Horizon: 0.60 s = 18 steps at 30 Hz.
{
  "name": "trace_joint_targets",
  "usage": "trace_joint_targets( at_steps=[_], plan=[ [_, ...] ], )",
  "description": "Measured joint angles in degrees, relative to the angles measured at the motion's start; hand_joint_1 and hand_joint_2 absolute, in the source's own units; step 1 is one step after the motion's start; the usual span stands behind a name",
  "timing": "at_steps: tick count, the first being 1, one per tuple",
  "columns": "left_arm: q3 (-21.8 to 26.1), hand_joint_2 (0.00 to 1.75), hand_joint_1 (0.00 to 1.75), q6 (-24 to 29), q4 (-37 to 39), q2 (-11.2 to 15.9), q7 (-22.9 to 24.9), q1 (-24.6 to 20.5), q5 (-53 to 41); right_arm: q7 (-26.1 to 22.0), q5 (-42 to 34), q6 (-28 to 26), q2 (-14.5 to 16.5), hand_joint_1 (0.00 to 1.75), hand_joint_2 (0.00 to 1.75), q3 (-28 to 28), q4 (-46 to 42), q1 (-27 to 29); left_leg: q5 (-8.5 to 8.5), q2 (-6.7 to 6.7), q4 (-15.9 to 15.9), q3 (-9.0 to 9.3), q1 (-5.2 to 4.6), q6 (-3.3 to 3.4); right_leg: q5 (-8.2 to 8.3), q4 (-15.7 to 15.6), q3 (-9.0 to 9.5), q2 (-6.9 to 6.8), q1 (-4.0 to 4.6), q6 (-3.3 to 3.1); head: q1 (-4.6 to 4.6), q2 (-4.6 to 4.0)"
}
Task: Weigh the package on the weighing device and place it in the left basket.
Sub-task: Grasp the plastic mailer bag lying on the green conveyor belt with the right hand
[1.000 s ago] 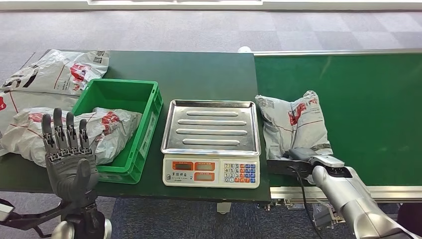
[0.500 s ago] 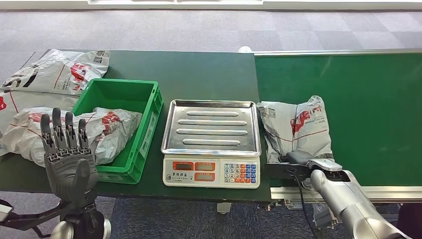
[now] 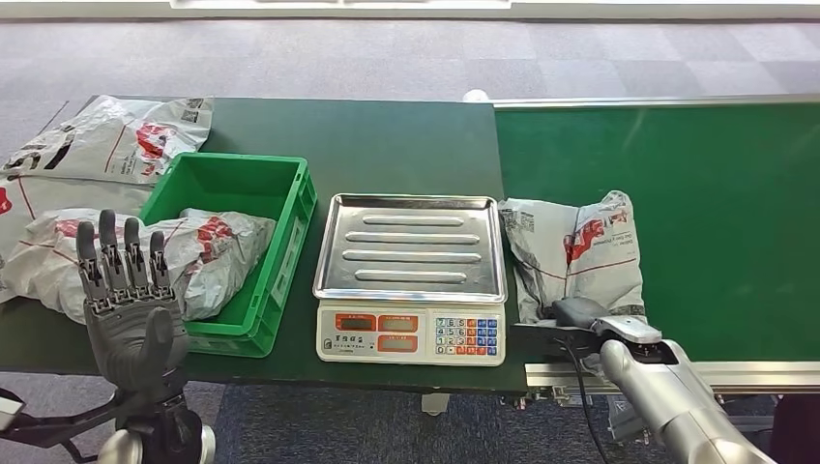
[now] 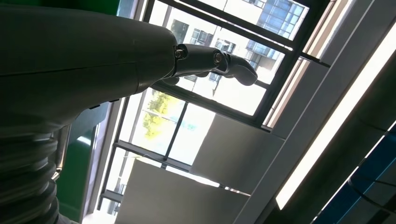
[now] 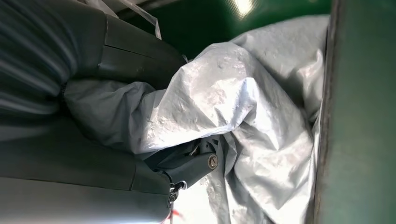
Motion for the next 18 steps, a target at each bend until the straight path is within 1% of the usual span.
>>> trace_joint_targets(
  at_steps=[2, 3, 6, 8, 9, 10, 11, 12, 14, 15, 16, 17, 18],
  plan=[
    [0.0, 1.75, 0.0, 0.6, -0.6, 0.0, -0.3, 0.3, 0.0, 4.8, 2.9, -7.5, 0.3, 1.75, 1.75, 0.1, -2.2, 0.2, 0.0, 0.03, 0.0, -0.07, -0.01, 0.0, 0.03, 0.0, -0.04, 0.04, 0.0, -0.01, 0.0, 0.0],
    [0.0, 1.75, 0.0, 0.9, -1.0, 0.0, -0.4, 0.6, -0.1, 8.6, 5.5, -12.8, 0.6, 1.75, 1.75, 0.1, -3.8, 0.0, 0.01, 0.06, 0.0, -0.08, -0.01, -0.01, 0.04, 0.0, -0.07, 0.07, 0.0, -0.01, 0.0, 0.0],
    [0.0, 1.75, 0.0, 1.8, -2.7, -0.4, 0.1, 1.7, 0.0, 23.1, 18.1, -28.9, 1.9, 1.75, 1.75, -1.3, -12.4, -0.9, 0.06, 0.12, 0.0, -0.05, -0.01, -0.05, 0.06, 0.0, -0.18, 0.13, -0.01, -0.03, -0.02, 0.0],
    [-0.1, 1.75, 0.0, 2.1, -3.0, -0.6, 0.9, 1.8, 0.4, 31.9, 24.6, -38.3, 1.0, 1.75, 1.75, -2.4, -21.8, -1.6, 0.1, -0.07, 0.0, -0.09, -0.03, -0.02, 0.04, 0.0, -0.16, -0.06, -0.03, 0.0, -0.02, 0.0],
    [-0.2, 1.75, 0.0, 2.2, -2.8, -0.6, 1.0, 1.6, 0.5, 34.1, 25.9, -42.5, 0.7, 1.75, 1.75, -3.3, -26.9, -1.9, 0.13, -0.23, 0.0, -0.13, -0.03, -0.02, 0.01, 0.0, -0.14, -0.22, -0.03, 0.02, 0.01, 0.0],
    [-0.4, 1.75, 0.0, 2.3, -2.3, -0.6, 0.9, 1.3, 0.7, 34.1, 26.5, -46.2, 0.9, 1.75, 1.75, -4.8, -32.2, -2.3, 0.14, -0.35, 0.0, -0.15, -0.04, -0.06, -0.01, 0.0, -0.11, -0.34, -0.02, 0.01, 0.03, 0.0],
    [-0.7, 1.75, 0.0, 2.4, -1.5, -0.6, 0.6, 0.7, 0.7, 31.1, 26.8, -48.8, 2.1, 1.75, 1.75, -7.4, -37.1, -2.7, 0.11, -0.38, 0.0, -0.14, -0.04, -0.12, -0.02, 0.0, -0.09, -0.35, 0.0, -0.02, 0.04, 0.0],
    [-1.0, 1.75, 0.0, 2.6, -0.6, -0.6, 0.1, 0.1, 0.7, 25.3, 26.9, -50.1, 4.0, 1.75, 1.75, -10.5, -41.5, -3.0, 0.07, -0.34, 0.0, -0.07, -0.04, -0.19, -0.03, 0.0, -0.07, -0.3, 0.03, -0.07, 0.05, 0.0],
    [-1.5, 1.75, 0.0, 2.8, 0.9, -0.6, -0.6, -1.1, 0.6, 10.9, 27.0, -50.9, 7.2, 1.75, 1.75, -16.4, -48.2, -3.5, -0.02, -0.21, 0.0, 0.05, -0.04, -0.21, -0.09, 0.0, 0.01, -0.18, 0.05, -0.1, 0.03, 0.0],
    [-1.7, 1.75, 0.0, 2.9, 1.3, -0.6, -0.9, -1.4, 0.6, 5.1, 27.0, -50.8, 8.3, 1.75, 1.75, -18.6, -50.5, -3.5, -0.03, -0.21, 0.0, 0.07, -0.03, -0.2, -0.12, 0.0, 0.03, -0.18, 0.05, -0.09, 0.04, 0.0],
    [-1.8, 1.75, 0.0, 3.0, 1.6, -0.6, -1.0, -1.5, 0.6, 1.7, 27.0, -50.8, 9.2, 1.75, 1.75, -20.5, -52.4, -3.5, -0.04, -0.2, 0.0, 0.07, -0.03, -0.18, -0.14, 0.0, 0.04, -0.19, 0.04, -0.07, 0.05, 0.0],
    [-1.8, 1.75, 0.0, 3.0, 1.8, -0.6, -1.1, -1.6, 0.6, 0.1, 27.0, -50.8, 10.3, 1.75, 1.75, -22.3, -54.1, -3.4, -0.04, -0.19, 0.0, 0.07, -0.03, -0.18, -0.14, 0.0, 0.04, -0.18, 0.02, -0.07, 0.05, 0.0],
    [-1.9, 1.75, 0.0, 3.0, 2.0, -0.6, -1.2, -1.6, 0.7, -0.5, 27.0, -50.7, 11.4, 1.75, 1.75, -23.8, -55.5, -3.4, -0.04, -0.18, 0.0, 0.08, -0.03, -0.18, -0.13, 0.0, 0.04, -0.16, 0.0, -0.07, 0.05, 0.0]
  ],
)
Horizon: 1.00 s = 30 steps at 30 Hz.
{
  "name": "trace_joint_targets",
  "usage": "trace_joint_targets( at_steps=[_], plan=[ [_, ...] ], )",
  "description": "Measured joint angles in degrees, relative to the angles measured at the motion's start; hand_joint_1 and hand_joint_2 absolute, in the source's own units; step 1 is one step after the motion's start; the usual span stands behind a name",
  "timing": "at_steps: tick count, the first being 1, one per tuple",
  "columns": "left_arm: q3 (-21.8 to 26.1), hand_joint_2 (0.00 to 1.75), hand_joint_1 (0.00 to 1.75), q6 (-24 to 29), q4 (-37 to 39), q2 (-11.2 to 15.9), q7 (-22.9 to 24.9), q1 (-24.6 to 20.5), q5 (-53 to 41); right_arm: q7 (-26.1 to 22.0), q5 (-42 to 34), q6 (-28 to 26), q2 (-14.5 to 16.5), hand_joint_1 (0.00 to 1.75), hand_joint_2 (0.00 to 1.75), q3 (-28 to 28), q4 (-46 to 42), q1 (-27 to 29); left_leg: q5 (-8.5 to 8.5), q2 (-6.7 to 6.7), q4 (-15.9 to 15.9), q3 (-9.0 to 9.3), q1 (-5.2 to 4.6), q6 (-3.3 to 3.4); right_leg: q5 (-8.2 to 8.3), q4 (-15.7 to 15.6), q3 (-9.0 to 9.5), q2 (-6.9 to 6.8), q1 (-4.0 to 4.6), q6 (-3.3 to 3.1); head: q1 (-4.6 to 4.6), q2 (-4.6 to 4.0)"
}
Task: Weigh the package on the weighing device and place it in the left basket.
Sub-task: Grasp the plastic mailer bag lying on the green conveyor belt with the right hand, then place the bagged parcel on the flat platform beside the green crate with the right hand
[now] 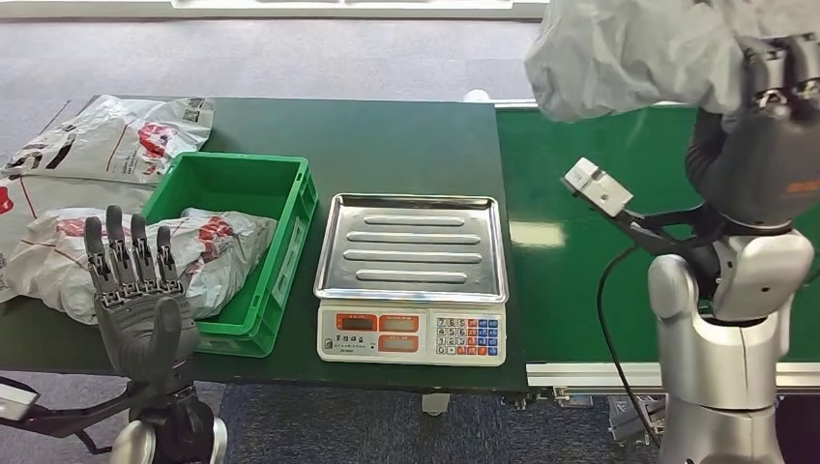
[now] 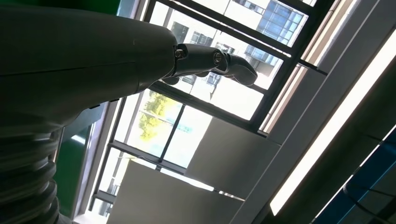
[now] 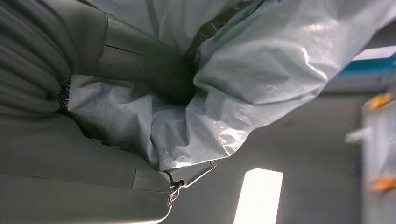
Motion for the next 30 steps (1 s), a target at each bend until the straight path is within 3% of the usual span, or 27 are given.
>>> trace_joint_targets(
  at_steps=[5, 9, 11, 14, 16, 22, 30],
  plan=[
    [-0.2, 1.75, 0.0, 0.0, 0.6, 0.0, -0.4, 0.0, 0.5, -1.8, 0.0, 0.0, 4.1, 1.75, 1.75, -5.2, -4.0, 0.1, 0.0, 0.06, 0.0, 0.02, 0.0, 0.01, 0.04, 0.0, -0.01, 0.1, -0.04, 0.01, 0.01, 0.0],
    [-0.3, 1.75, 0.0, 0.7, 0.8, 0.2, -1.0, 0.0, 0.7, 1.5, -0.9, 1.1, 6.3, 1.75, 1.75, -5.2, -2.9, 0.0, 0.0, 0.09, 0.0, -0.02, 0.0, 0.0, 0.05, 0.0, 0.05, 0.11, -0.01, 0.01, 0.01, 0.0],
    [-0.3, 1.75, 0.0, 0.5, 0.8, 0.4, -1.2, 0.0, 0.7, 4.3, -6.1, 7.5, 6.7, 1.75, 1.75, -2.2, 0.7, -0.9, -0.03, 0.18, 0.0, -0.12, -0.01, -0.01, 0.05, 0.0, 0.1, 0.22, 0.01, -0.01, 0.02, 0.0],
    [-0.2, 1.75, 0.0, -1.4, 1.2, 0.6, -1.1, -0.5, 0.9, 6.4, -15.6, 24.6, 7.0, 1.75, 1.75, 6.8, 10.0, -3.9, -0.07, 0.61, -0.1, 0.06, -0.01, -0.07, 0.12, 0.0, 0.07, 0.58, 0.05, -0.1, -0.01, 0.0],
    [-0.2, 1.75, 0.0, -2.5, 1.9, 0.6, -0.9, -1.1, 1.0, 6.8, -18.5, 28.8, 8.0, 1.75, 1.75, 13.0, 17.2, -5.8, 0.06, 0.67, -0.1, 0.21, 0.01, -0.1, 0.22, 0.0, -0.01, 0.59, 0.13, -0.19, -0.01, 0.0],
    [-0.2, 1.75, 0.0, -3.5, 3.7, 0.6, -0.7, -1.7, 0.9, 5.4, -23.4, 27.7, 11.5, 1.75, 1.75, 23.1, 33.7, -10.9, 0.2, 0.45, -0.1, 0.13, 0.1, -0.24, 0.23, 0.0, -0.05, 0.43, 0.25, -0.26, -0.01, 0.0],
    [-0.8, 1.75, 0.0, -3.5, 5.1, 0.6, -0.3, -1.8, 0.7, 3.3, -27.8, 27.4, 14.8, 1.75, 1.75, 26.8, 45.6, -15.3, 0.14, 0.47, -0.1, 0.08, 0.1, -0.24, 0.2, 0.0, -0.1, 0.45, 0.23, -0.28, -0.01, 0.0]
  ],
)
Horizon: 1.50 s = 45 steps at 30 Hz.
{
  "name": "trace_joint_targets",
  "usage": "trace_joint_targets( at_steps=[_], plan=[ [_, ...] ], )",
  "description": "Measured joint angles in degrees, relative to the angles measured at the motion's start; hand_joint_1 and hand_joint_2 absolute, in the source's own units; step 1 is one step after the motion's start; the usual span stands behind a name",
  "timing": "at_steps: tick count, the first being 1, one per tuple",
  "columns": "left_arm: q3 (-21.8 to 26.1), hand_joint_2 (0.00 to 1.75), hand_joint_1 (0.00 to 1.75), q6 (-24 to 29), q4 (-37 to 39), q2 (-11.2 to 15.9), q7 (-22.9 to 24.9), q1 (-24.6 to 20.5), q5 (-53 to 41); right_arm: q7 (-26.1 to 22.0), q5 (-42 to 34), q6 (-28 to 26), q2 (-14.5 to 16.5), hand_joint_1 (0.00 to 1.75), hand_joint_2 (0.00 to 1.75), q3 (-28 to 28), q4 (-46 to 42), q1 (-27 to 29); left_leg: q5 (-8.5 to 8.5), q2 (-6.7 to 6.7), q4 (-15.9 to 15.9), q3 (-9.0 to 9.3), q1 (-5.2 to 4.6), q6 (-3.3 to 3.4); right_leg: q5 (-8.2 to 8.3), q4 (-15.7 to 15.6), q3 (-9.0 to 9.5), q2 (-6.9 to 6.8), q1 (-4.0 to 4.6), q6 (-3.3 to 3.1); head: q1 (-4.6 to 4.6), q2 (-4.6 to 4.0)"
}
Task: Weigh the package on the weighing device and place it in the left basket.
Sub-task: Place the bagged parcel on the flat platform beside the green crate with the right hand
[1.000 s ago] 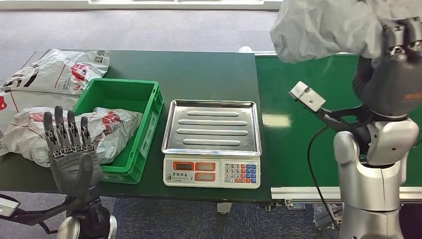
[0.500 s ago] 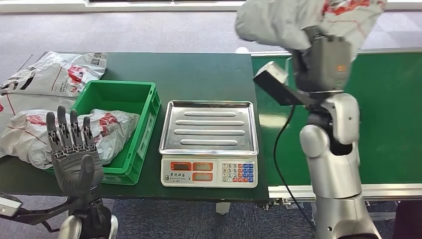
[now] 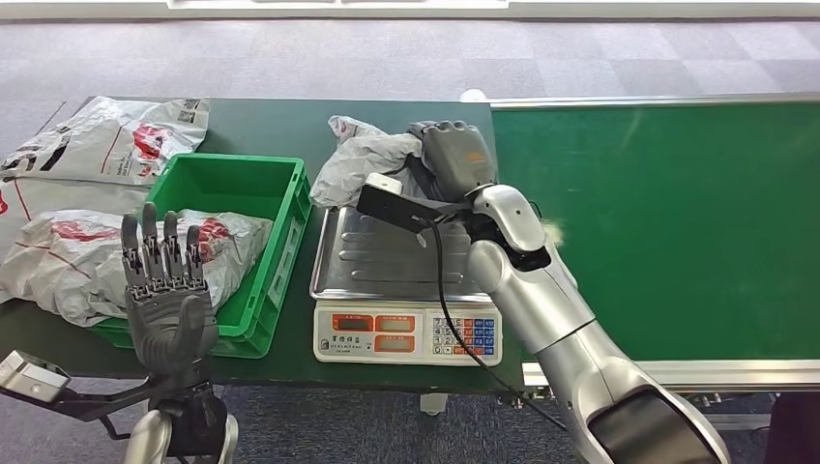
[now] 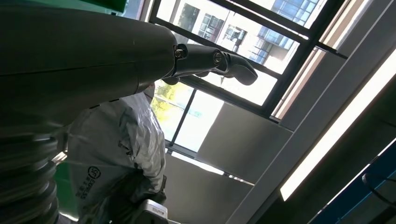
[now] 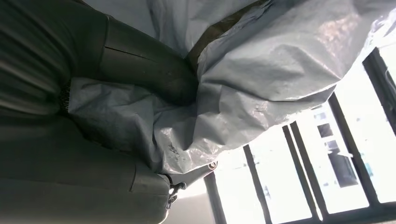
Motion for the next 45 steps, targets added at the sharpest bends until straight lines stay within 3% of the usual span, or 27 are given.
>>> trace_joint_targets(
  at_steps=[10, 11, 13, 14, 15, 17, 25, 38, 42, 45],
  plan=[
    [-0.5, 1.75, 0.0, 0.0, 0.2, 0.0, 0.1, 0.1, 0.0, -0.7, -1.3, -0.6, 2.3, 1.75, 1.75, 1.6, 6.2, -1.9, 0.0, 0.01, 0.0, 0.0, 0.0, 0.0, 0.01, 0.0, -0.01, -0.01, 0.01, -0.01, 0.0, 0.0],
    [-0.5, 1.75, 0.0, 0.0, 0.2, 0.0, 0.1, 0.1, 0.0, -0.7, -1.3, -0.6, 2.4, 1.5, 1.75, 1.7, 6.5, -1.9, 0.0, 0.01, 0.0, 0.0, 0.0, 0.0, 0.01, 0.0, -0.01, -0.01, 0.01, -0.01, 0.0, 0.0],
    [-0.5, 1.75, 0.0, 0.0, 0.3, 0.0, 0.1, 0.1, 0.0, -1.0, -1.4, -0.4, 2.5, 0.62, 1.75, 1.8, 6.9, -1.9, 0.0, 0.01, 0.0, 0.0, 0.0, 0.0, 0.0, 0.0, -0.01, -0.01, 0.01, -0.01, 0.0, 0.0],
    [-0.5, 1.75, 0.0, 0.0, 0.3, 0.0, 0.1, 0.1, 0.0, -1.4, -1.7, -0.2, 2.5, 0.19, 1.31, 1.9, 7.0, -1.9, 0.0, 0.01, 0.0, 0.0, 0.0, 0.0, 0.0, 0.0, -0.01, -0.01, 0.01, -0.01, 0.0, 0.0],
    [-0.5, 1.75, 0.0, 0.0, 0.3, 0.0, 0.1, 0.1, 0.0, -2.0, -2.2, 0.2, 2.5, 0.0, 0.87, 2.0, 7.2, -1.9, 0.0, 0.01, 0.0, 0.0, 0.0, 0.0, 0.0, 0.0, -0.02, -0.01, 0.01, -0.01, 0.0, 0.0],
    [-0.6, 1.75, 0.0, 0.0, 0.3, 0.1, 0.0, 0.1, -0.1, -4.1, -4.6, 2.0, 2.5, 0.0, 0.0, 2.2, 7.4, -1.7, 0.0, 0.01, 0.0, 0.0, 0.0, 0.0, 0.0, 0.0, -0.02, -0.01, 0.0, -0.01, 0.0, 0.0],
    [-0.9, 1.75, 0.0, 0.2, 0.3, 0.4, -0.7, 0.2, -0.7, -13.7, -22.8, 15.0, 1.6, 0.0, 0.0, 1.9, 5.2, -0.4, 0.0, 0.02, 0.0, 0.0, 0.0, 0.0, 0.0, 0.0, -0.06, 0.0, 0.0, -0.01, 0.0, 0.0],
    [-1.0, 1.75, 0.0, 0.3, 0.4, 0.8, -1.1, 0.2, -1.2, -14.6, -27.9, 19.7, -0.5, 0.0, 0.0, 0.8, 1.3, 0.2, 0.0, 0.08, 0.0, 0.02, -0.01, 0.0, 0.01, 0.0, -0.07, 0.01, 0.0, -0.01, 0.0, 0.0],
    [-1.0, 1.75, 0.0, 0.5, 0.3, 0.9, -1.5, 0.3, -1.7, -15.1, -34.6, 26.4, -0.9, 0.0, 0.0, -0.2, 1.3, 0.3, 0.0, 0.08, 0.0, 0.01, -0.01, 0.0, 0.01, 0.0, -0.07, 0.01, 0.0, -0.01, 0.0, 0.0],
    [-1.0, 1.75, 0.0, 0.5, 0.3, 0.9, -1.6, 0.3, -2.2, -12.6, -42.8, 35.8, -1.2, 0.0, 0.0, -1.7, 2.5, 0.2, -0.01, 0.08, 0.0, 0.01, -0.01, 0.0, 0.01, 0.0, -0.06, 0.01, -0.01, -0.01, 0.0, 0.0]
  ],
)
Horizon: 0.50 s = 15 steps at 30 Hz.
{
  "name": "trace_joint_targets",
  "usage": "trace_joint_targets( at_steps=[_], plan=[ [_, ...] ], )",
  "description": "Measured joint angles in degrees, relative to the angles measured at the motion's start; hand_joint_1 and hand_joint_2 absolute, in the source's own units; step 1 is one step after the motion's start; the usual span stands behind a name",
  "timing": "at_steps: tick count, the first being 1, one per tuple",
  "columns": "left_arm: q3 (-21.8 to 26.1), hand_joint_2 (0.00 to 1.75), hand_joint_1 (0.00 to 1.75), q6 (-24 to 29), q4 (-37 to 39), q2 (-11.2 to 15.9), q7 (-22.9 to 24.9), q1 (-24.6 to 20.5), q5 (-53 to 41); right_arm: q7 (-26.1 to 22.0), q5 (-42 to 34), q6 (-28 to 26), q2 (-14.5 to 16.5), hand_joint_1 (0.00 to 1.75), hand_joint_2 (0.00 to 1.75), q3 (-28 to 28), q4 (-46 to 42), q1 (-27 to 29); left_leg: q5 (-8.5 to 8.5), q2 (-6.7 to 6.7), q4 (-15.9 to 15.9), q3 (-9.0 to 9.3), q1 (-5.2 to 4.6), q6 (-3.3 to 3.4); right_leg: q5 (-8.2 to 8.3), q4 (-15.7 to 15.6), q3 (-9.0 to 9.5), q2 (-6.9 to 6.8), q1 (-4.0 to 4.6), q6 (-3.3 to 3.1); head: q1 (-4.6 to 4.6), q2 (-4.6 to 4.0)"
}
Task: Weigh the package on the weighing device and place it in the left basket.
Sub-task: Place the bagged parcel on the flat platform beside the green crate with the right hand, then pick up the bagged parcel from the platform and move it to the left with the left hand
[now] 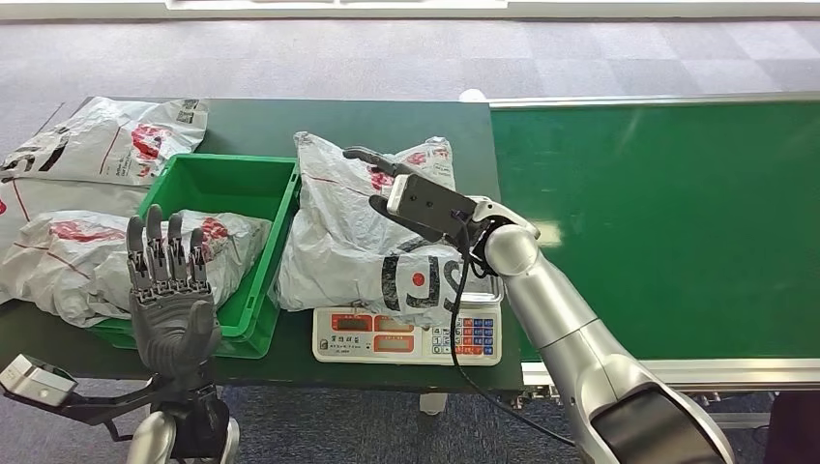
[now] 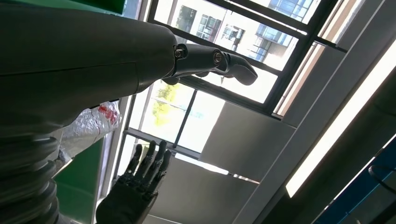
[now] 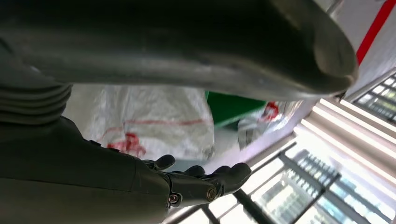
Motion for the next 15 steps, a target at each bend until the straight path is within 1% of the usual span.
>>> trace_joint_targets(
  at_steps=[2, 4, 5, 6, 8, 10, 11, 12, 13, 15],
  plan=[
    [0.0, 1.75, 0.0, 0.0, 0.1, 0.0, 0.0, 0.0, -0.2, 3.6, -8.2, 8.2, 0.0, 0.0, 0.0, -1.6, 2.6, -0.3, -0.01, -0.01, 0.0, 0.0, 0.0, 0.01, 0.0, 0.0, 0.01, -0.01, 0.0, 0.0, 0.0, 0.0],
    [0.0, 1.75, 0.0, 0.0, 0.3, 0.0, 0.0, -0.2, -0.2, 7.6, -17.6, 14.5, 0.0, 0.0, 0.0, -3.7, 6.4, -1.0, -0.01, -0.03, 0.0, -0.01, 0.0, 0.03, 0.01, 0.0, 0.02, -0.03, 0.0, 0.01, -0.01, 0.0],
    [-0.1, 1.75, 0.0, 0.0, 0.5, 0.0, -0.1, -0.3, -0.2, 8.7, -21.9, 16.1, 0.1, 0.0, 0.0, -4.9, 8.4, -1.4, -0.01, -0.04, 0.0, -0.01, 0.0, 0.03, 0.01, 0.0, 0.03, -0.04, 0.0, 0.01, -0.01, 0.0],
    [-0.1, 1.75, 0.0, 0.1, 0.7, 0.0, -0.1, -0.4, -0.2, 8.6, -25.4, 16.5, 0.2, 0.0, 0.0, -6.0, 10.1, -1.9, -0.01, -0.05, 0.0, -0.02, -0.01, 0.03, 0.02, 0.0, 0.04, -0.04, 0.0, 0.01, -0.01, 0.0],
    [-0.1, 1.75, 0.0, 0.8, 0.9, 0.0, -0.4, -0.4, -0.5, 5.6, -29.9, 16.4, 0.3, 0.0, 0.0, -8.0, 12.4, -2.7, 0.0, -0.04, 0.0, -0.01, -0.01, 0.03, 0.04, 0.0, 0.04, -0.02, 0.0, 0.0, 0.0, 0.0],
    [-0.1, 1.75, 0.0, 3.3, 0.9, 0.0, -1.2, -0.2, -3.3, 0.3, -30.3, 14.4, 0.4, 0.0, 0.0, -9.0, 12.9, -3.2, 0.0, -0.01, 0.0, 0.01, -0.01, 0.03, 0.06, 0.0, 0.04, 0.02, 0.0, -0.01, 0.0, 0.0],
    [-0.1, 1.75, 0.0, 5.8, 0.7, 0.1, -1.7, -0.1, -6.7, -2.2, -29.4, 11.9, 0.4, 0.0, 0.0, -9.2, 12.3, -3.0, 0.0, 0.0, 0.0, 0.02, -0.01, 0.02, 0.06, 0.0, 0.02, 0.04, 0.0, -0.01, 0.0, 0.0],
    [-0.1, 1.75, 0.0, 9.6, 0.6, 0.2, -1.9, 0.0, -12.5, -4.6, -28.1, 8.0, 0.4, 0.0, 0.0, -9.3, 10.6, -2.5, -0.01, 0.0, 0.0, 0.03, -0.01, 0.02, 0.05, 0.0, 0.01, 0.03, 0.0, -0.01, -0.01, 0.0],
    [-0.3, 1.75, 0.0, 14.3, 0.6, 0.4, -1.5, -0.1, -20.3, -6.3, -26.8, 3.5, 0.3, 0.0, 0.0, -9.3, 7.9, -1.5, -0.01, -0.03, 0.0, 0.03, 0.0, 0.02, 0.02, 0.0, 0.01, 0.0, 0.01, -0.01, -0.01, 0.0],
    [-1.2, 1.75, 0.0, 23.2, 1.5, 1.4, 0.6, -0.6, -38.6, -8.0, -23.5, -5.7, 0.2, 0.0, 0.0, -9.3, 0.7, 1.2, -0.01, -0.12, 0.0, 0.03, 0.0, 0.02, -0.03, 0.0, 0.01, -0.06, 0.01, -0.02, -0.01, 0.0]
  ],
)
